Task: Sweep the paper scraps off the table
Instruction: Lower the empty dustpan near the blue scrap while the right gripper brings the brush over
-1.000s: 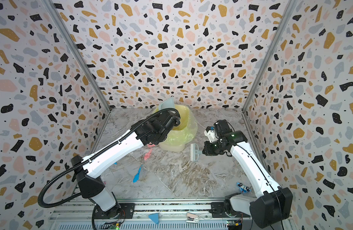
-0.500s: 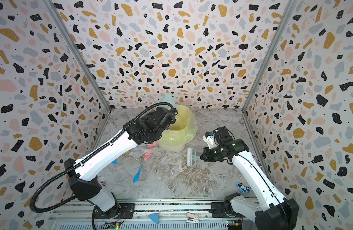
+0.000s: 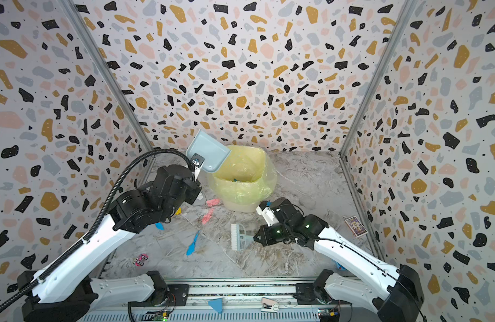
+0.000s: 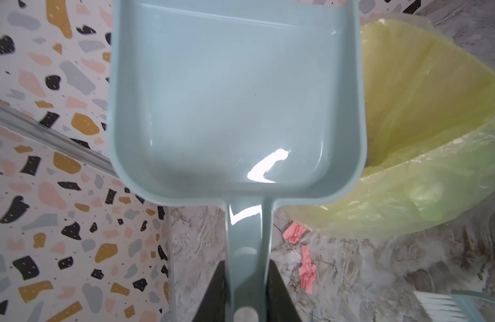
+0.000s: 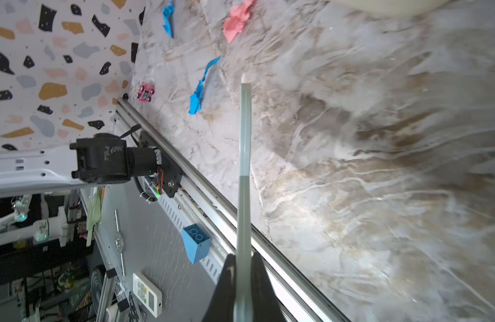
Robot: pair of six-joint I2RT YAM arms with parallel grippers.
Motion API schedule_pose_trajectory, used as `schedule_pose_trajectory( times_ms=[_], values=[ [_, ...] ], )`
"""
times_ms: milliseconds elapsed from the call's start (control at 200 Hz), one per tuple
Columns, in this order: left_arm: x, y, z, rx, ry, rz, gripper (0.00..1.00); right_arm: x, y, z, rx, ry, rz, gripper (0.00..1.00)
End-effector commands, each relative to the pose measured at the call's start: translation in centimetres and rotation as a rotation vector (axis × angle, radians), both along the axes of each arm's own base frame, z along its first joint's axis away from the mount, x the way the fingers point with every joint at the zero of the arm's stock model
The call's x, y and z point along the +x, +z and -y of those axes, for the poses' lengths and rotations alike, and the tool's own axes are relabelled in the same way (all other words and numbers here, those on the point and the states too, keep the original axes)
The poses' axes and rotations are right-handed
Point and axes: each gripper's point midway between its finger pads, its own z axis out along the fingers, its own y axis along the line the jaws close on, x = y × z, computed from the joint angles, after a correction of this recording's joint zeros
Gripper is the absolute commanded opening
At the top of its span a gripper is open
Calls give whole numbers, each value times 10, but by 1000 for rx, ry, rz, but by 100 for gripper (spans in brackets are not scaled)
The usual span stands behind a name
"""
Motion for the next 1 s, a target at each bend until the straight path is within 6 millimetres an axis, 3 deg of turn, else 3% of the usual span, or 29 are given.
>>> schedule_pose_trajectory(
  times_ms=[0, 170, 305, 541, 801, 991],
  values=[
    [-7, -14, 3, -149, 4, -46, 11, 2, 16, -37, 115, 21, 26, 0],
    [-16, -29, -8, -169, 12, -89, 11, -9, 22, -89, 189, 132, 28, 0],
    [-19, -28, -15, -148, 19, -96, 12, -15, 20, -127, 216, 213, 20, 0],
    [-24, -28, -31, -129, 45, -102, 12, -12, 17, -175, 287, 270, -27, 0],
    [-31, -43, -39, -170, 56, -130, 11, 4, -15, -202, 205, 261, -92, 0],
    [-39, -61, -40, -216, 58, -167, 11, 15, -36, -204, 158, 227, -140, 0]
  ],
)
